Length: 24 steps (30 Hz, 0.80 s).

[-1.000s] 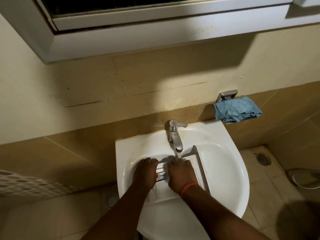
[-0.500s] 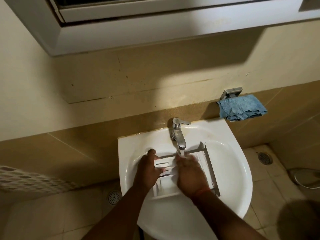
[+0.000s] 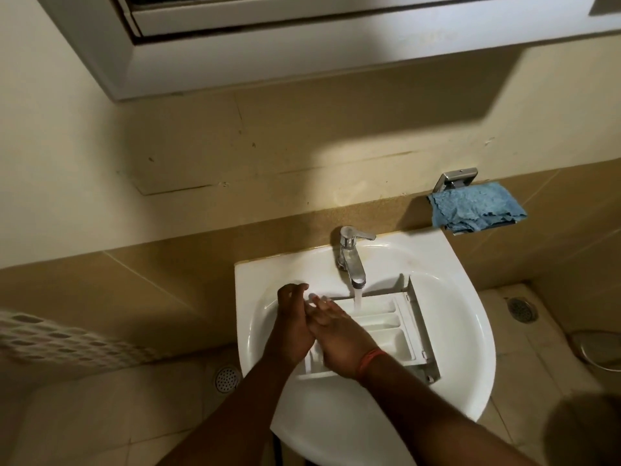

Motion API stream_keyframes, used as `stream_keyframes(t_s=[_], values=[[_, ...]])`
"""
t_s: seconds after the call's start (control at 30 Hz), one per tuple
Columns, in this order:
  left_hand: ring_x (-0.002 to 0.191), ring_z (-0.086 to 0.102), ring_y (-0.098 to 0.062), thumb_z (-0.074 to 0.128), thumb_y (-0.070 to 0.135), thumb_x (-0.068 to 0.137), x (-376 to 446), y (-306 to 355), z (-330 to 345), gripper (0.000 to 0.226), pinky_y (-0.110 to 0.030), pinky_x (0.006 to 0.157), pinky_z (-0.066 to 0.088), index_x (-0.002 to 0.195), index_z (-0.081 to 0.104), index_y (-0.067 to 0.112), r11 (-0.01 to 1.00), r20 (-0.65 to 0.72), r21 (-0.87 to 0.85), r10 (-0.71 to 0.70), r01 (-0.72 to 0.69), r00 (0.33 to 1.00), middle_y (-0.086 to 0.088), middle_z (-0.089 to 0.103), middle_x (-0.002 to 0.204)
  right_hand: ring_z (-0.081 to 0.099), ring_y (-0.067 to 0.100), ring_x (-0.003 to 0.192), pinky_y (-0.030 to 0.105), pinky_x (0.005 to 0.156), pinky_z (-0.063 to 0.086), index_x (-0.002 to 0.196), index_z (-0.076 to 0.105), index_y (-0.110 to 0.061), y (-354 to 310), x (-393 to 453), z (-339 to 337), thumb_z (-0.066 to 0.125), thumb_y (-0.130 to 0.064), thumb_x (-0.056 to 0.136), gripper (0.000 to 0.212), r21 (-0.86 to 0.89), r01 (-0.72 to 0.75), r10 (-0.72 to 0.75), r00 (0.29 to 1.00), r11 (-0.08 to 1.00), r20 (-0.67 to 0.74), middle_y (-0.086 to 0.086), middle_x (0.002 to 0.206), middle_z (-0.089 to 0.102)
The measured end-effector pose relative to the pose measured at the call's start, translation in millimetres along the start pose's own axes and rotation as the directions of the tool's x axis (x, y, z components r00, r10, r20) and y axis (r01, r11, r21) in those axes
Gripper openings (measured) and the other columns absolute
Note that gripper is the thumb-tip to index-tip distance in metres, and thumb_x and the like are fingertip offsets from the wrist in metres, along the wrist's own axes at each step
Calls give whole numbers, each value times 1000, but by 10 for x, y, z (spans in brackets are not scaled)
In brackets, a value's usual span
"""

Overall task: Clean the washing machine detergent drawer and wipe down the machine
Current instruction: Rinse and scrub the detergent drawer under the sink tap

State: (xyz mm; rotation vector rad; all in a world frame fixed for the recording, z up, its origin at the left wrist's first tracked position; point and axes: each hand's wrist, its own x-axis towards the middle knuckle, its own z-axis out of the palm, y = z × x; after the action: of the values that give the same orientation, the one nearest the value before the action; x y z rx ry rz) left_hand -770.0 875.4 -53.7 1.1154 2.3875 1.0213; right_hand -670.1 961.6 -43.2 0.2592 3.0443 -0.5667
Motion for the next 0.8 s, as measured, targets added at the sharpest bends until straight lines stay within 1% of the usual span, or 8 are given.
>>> stream_keyframes(t_s=[0.07,0.17,0.33,0.4,0.47,0.53,0.63,0.8], values=[[118,48,-13,75,2,76,-6,14,-26,71,-17,99,43,137,41,13,998,55,-64,-20,24,998,-6,32,141,26,26,144,44,118,17,139,49,-15,174,-128,-97,59,1,67,75,-23,45,-45,999,999,9,7,155,34],[120,50,-18,83,11,72,33,48,-71,79,-28,100,47,137,39,17,996,74,-52,-66,70,995,-4,34,141,28,26,144,46,117,26,141,50,-16,354,-372,-159,53,-11,76,64,-99,-194,195,981,976,5,-2,158,24],[124,46,-17,78,16,79,36,48,-101,62,-18,102,31,133,49,15,996,101,-8,-91,92,991,-1,47,136,31,40,141,44,116,24,138,48,0,336,-608,-223,48,-22,76,66,-61,-638,634,769,767,-79,17,155,31],[122,46,-18,76,15,80,32,70,-97,50,-19,100,30,126,56,15,997,107,50,-56,51,993,-1,53,130,26,40,143,39,119,18,144,37,2,175,-437,-191,50,-17,82,67,78,-613,617,786,786,-35,25,153,30],[117,48,-21,75,13,80,35,58,-106,43,-20,96,32,120,59,15,996,118,91,-12,1,993,0,56,124,28,35,143,35,119,19,147,33,-1,24,-256,-133,50,-8,81,69,172,-418,427,904,892,-18,22,152,34],[115,48,-21,73,14,81,28,27,-136,41,-22,95,34,119,60,16,992,118,120,14,-28,993,1,55,123,20,32,147,42,120,18,150,30,-10,24,-208,-100,48,-10,81,72,73,-226,227,974,971,4,15,158,23],[120,44,-16,70,20,86,-14,-11,-230,39,-22,97,35,122,57,18,987,113,163,-24,6,993,3,53,128,23,34,145,49,117,18,151,29,-20,184,-361,-195,51,-26,84,71,-55,-380,380,925,923,-11,17,159,20],[120,44,-15,69,28,87,-80,-5,-424,40,-19,99,32,125,57,19,972,94,235,-5,-17,996,4,53,128,16,25,148,30,117,20,150,30,-9,268,-601,-304,47,-18,91,63,74,-470,473,881,879,-27,11,159,21]])
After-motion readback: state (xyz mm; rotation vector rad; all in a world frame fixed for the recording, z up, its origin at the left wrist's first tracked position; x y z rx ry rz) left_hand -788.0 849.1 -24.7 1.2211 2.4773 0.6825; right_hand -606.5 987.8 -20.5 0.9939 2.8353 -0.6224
